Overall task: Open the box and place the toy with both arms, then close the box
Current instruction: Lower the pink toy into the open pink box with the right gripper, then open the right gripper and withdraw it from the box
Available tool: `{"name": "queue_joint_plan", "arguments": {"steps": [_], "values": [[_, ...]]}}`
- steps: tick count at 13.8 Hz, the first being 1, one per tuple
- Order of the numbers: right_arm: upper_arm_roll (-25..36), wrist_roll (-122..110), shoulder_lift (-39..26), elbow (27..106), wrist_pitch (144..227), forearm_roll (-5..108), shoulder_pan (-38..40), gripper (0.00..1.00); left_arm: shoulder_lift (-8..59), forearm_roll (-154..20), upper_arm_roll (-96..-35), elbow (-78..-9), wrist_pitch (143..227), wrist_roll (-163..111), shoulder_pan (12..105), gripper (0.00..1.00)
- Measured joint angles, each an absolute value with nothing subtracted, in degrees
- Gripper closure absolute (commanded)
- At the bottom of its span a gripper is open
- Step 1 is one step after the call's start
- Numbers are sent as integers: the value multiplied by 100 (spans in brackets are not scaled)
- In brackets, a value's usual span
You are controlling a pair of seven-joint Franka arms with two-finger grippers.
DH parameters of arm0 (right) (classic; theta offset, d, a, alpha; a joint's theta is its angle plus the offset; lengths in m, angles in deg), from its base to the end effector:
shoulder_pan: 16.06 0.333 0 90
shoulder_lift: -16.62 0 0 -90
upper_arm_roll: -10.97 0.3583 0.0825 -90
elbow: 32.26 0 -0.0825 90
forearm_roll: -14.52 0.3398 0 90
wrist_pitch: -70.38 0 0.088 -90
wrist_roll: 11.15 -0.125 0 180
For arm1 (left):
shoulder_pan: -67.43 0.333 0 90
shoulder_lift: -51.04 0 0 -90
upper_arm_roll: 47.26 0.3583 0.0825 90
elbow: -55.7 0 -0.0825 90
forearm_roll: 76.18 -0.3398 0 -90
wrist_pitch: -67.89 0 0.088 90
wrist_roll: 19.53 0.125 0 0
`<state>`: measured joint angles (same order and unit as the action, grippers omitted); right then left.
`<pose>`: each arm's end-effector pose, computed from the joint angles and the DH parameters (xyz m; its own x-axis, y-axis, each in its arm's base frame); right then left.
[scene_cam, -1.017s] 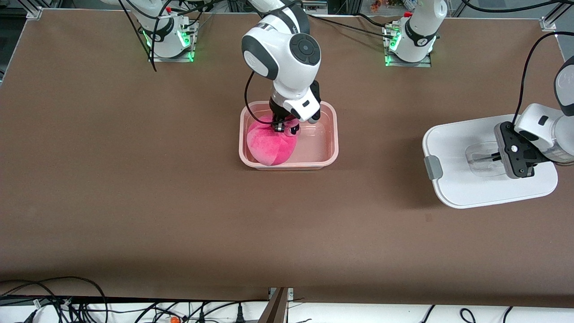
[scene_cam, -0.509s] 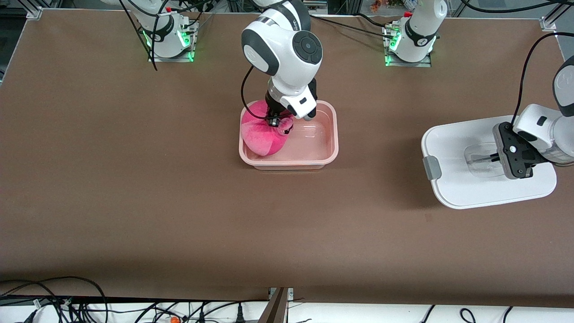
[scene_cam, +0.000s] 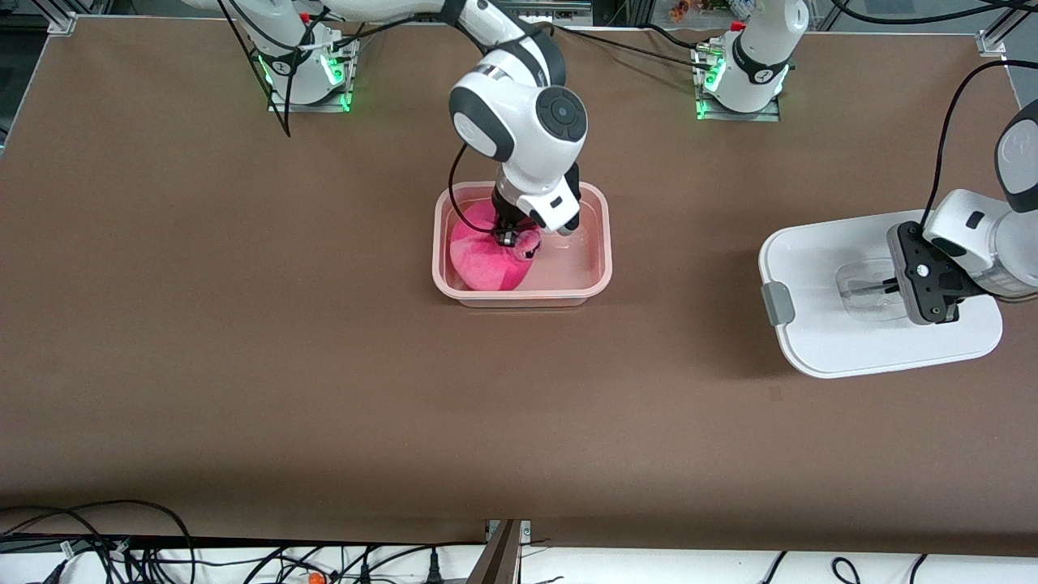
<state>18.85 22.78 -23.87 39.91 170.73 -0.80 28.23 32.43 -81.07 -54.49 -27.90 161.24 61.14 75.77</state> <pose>0.4718 0.5199 0.3604 0.0169 0.9650 -0.2617 0.9998 -0.0138 0.0137 0.6088 0.0335 0.5193 0.1682 -0.9835 -0.0673 -0.9740 -0.1763 0.1425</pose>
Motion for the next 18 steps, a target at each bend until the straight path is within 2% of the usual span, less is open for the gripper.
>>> {"name": "queue_joint_plan", "arguments": {"steps": [1, 6, 11, 15, 18], "values": [[1875, 2268, -2498, 3992, 17219, -98, 2822, 0, 3242, -8107, -5450, -2790, 16124, 6114, 7577, 100], [1862, 1908, -2623, 3976, 17741, -103, 2834, 0, 3241, -8107, -5507, -2785, 16123, 6114, 7568, 100], [1861, 723, -2613, 3952, 18645, -96, 2830, 0, 3241, -8107, -5562, -2782, 16123, 6114, 7556, 100], [1717, 519, -2293, 3796, 18399, -6, 2634, 0, 3240, -8106, -5577, -2687, 16124, 6114, 7341, 100], [1630, 571, -1605, 3738, 17945, 816, 1533, 0, 3240, -8106, -5585, -2500, 16112, 5874, 6886, 100]]}}
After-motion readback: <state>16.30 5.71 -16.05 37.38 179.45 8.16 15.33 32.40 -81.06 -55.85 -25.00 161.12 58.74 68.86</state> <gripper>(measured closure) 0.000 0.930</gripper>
